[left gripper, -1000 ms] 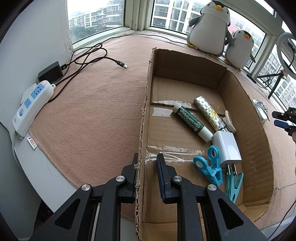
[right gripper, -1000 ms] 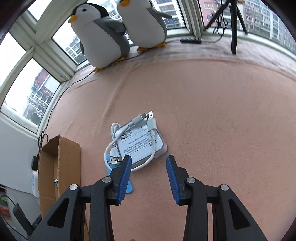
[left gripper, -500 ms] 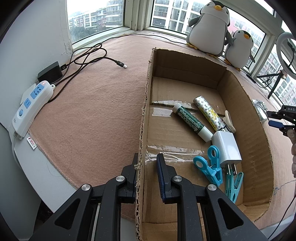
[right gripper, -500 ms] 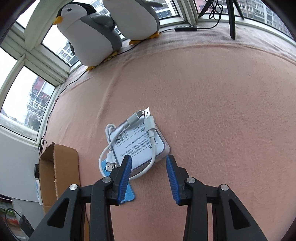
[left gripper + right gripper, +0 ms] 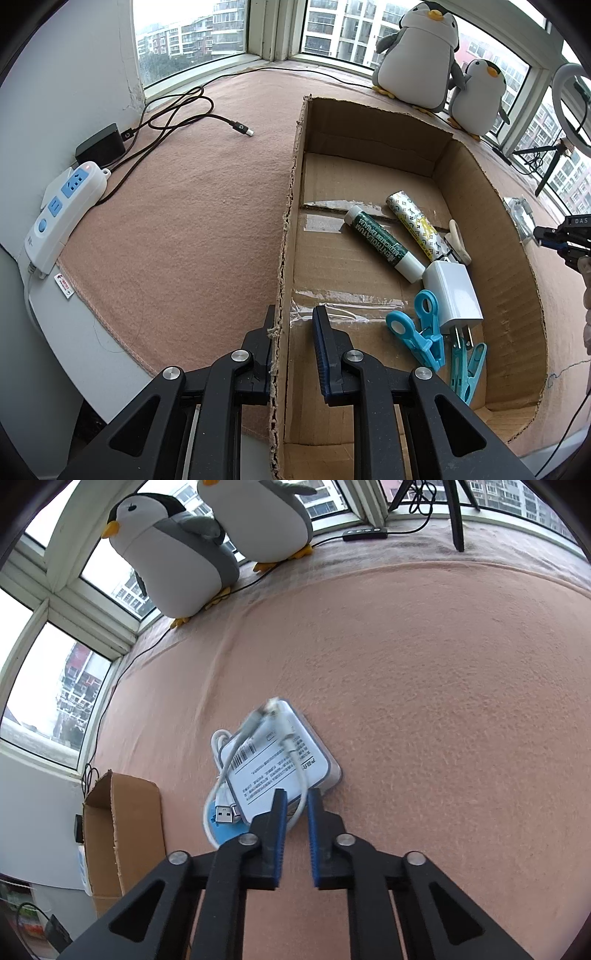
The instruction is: Organize rigid objects
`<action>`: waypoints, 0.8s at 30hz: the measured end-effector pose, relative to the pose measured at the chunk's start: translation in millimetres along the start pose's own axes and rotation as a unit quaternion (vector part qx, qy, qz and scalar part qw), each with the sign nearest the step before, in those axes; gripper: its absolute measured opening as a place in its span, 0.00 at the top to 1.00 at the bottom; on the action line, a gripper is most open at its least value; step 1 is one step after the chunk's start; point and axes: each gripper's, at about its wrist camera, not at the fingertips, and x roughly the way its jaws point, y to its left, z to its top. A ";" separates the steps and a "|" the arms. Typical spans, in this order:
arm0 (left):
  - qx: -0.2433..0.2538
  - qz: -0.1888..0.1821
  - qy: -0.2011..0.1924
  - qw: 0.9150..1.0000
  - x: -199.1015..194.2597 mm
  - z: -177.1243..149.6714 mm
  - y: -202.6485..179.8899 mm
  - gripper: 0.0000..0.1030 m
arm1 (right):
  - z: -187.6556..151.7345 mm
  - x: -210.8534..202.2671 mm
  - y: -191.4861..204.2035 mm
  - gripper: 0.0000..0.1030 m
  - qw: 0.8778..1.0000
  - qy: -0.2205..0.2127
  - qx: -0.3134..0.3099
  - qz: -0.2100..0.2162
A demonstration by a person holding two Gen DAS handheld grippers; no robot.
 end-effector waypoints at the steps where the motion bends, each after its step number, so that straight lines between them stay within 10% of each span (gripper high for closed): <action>1: 0.000 0.000 0.000 1.000 0.0 0.0 -0.2 0.82 | -0.1 -2.3 -0.2 0.96 1.000 -0.004 -0.001 0.001; 24: -0.001 -0.001 0.000 1.000 0.1 0.4 0.8 0.82 | 17.8 -29.6 39.7 0.97 0.996 -0.050 -0.079 -0.010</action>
